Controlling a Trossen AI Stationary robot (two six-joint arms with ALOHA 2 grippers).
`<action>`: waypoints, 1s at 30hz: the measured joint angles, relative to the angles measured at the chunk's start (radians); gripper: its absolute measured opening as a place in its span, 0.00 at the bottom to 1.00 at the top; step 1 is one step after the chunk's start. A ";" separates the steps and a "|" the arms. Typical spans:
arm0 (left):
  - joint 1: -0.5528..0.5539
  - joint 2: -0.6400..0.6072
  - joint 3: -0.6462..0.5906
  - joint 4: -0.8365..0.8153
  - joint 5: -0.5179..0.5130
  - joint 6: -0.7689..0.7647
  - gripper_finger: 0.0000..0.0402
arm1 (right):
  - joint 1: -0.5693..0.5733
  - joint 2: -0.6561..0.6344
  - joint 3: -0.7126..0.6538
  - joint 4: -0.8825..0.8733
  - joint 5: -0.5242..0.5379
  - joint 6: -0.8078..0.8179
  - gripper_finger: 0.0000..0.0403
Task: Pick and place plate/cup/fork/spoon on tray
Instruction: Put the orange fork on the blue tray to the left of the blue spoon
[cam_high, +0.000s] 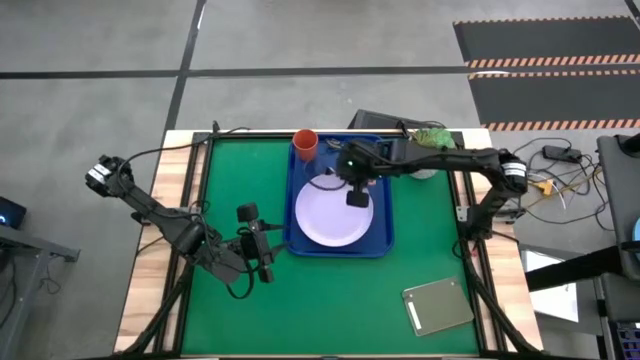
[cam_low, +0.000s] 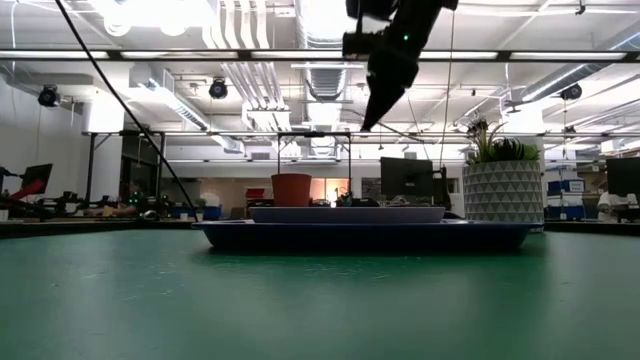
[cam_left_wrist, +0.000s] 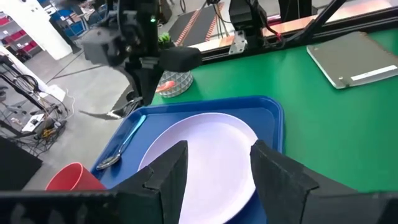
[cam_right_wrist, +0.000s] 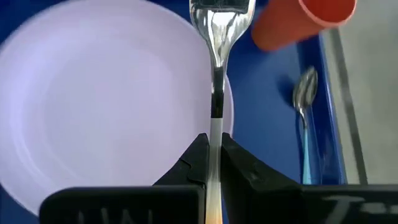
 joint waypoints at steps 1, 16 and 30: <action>0.000 0.000 -0.001 0.000 0.000 0.000 0.39 | -0.011 0.014 0.012 -0.013 -0.009 0.000 0.03; 0.001 0.000 -0.020 0.001 0.000 -0.013 0.39 | -0.133 0.293 0.222 -0.344 -0.133 -0.028 0.03; 0.001 0.000 -0.079 0.009 -0.003 -0.130 0.39 | -0.133 0.289 0.261 -0.432 -0.134 0.016 0.03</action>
